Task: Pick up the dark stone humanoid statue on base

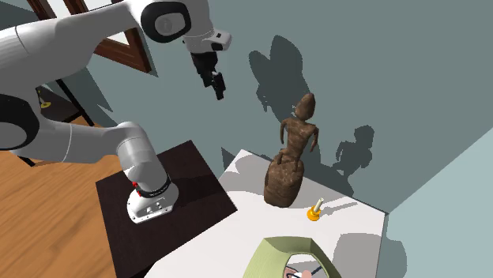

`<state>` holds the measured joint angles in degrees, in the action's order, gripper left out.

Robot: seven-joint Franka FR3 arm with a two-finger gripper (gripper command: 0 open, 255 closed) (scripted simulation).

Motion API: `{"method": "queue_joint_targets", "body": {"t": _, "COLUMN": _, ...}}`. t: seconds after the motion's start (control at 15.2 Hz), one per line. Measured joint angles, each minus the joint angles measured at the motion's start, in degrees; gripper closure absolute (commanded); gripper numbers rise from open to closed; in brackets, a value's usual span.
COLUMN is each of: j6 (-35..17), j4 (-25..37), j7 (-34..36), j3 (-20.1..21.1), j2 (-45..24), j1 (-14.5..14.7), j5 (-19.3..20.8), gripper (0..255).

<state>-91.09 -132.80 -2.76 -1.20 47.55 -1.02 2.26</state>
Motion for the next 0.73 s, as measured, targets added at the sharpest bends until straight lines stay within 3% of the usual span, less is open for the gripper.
{"method": "queue_joint_targets", "body": {"t": 0.2, "j6": -4.31, "j4": -4.11, "j7": 1.50, "j3": 0.19, "j2": 2.41, "j1": -1.03, "j5": 0.76, "gripper": 0}}
{"method": "queue_joint_targets", "body": {"t": 0.73, "j6": -35.22, "j4": -23.96, "j7": 10.55, "j3": -0.52, "j2": 9.16, "j1": -9.99, "j5": 7.50, "gripper": 0}}
